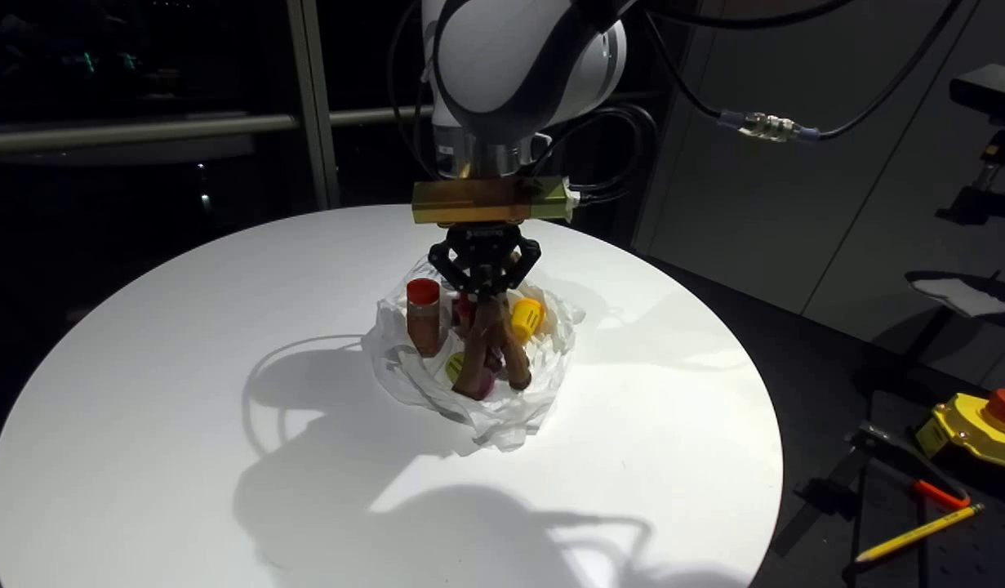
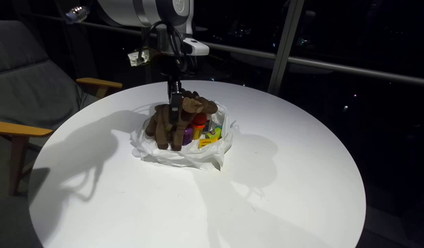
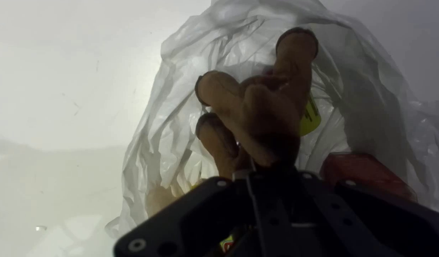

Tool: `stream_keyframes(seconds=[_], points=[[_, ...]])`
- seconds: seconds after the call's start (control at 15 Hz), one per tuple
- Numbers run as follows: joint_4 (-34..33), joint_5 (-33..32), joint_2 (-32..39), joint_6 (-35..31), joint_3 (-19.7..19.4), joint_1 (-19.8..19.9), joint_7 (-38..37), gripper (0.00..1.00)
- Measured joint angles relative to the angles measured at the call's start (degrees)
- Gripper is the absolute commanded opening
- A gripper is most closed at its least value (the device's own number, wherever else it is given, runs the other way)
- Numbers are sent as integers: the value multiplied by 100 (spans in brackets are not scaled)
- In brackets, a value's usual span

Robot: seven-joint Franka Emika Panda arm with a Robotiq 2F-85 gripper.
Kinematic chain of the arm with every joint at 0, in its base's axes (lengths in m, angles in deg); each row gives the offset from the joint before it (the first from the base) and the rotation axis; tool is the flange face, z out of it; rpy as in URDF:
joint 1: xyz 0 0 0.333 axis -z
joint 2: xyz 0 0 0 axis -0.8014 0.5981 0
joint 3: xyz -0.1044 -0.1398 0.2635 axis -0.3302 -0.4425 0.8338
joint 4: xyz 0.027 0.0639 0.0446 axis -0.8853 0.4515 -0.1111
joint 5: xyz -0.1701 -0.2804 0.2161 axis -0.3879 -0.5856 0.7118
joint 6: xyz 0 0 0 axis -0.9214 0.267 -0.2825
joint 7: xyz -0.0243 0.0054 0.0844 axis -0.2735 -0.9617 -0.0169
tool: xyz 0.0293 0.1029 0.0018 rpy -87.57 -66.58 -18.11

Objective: Put all the objects in the white plastic bag

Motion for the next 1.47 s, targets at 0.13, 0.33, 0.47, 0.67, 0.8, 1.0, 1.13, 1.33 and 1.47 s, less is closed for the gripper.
stream_keyframes(seconds=[0.13, 0.33, 0.47, 0.67, 0.8, 1.0, 1.13, 1.33, 1.47], points=[[-110, -185, 75, 18, -148, -142, -213, 8], [-336, -605, 289, 96, -371, -371, -625, 8], [-526, -849, 468, 207, -470, -506, -878, 8], [-861, -1100, 734, 441, -512, -650, -1130, 28], [-1112, -1178, 888, 678, -511, -726, -1185, 44], [-1436, -1196, 1076, 1081, -501, -795, -1171, 69], [-1571, -1196, 1124, 1298, -491, -802, -1147, 82], [-1771, -1196, 1100, 1686, -492, -778, -991, 100], [-1863, -1217, 999, 1984, -494, -751, -796, 100]])
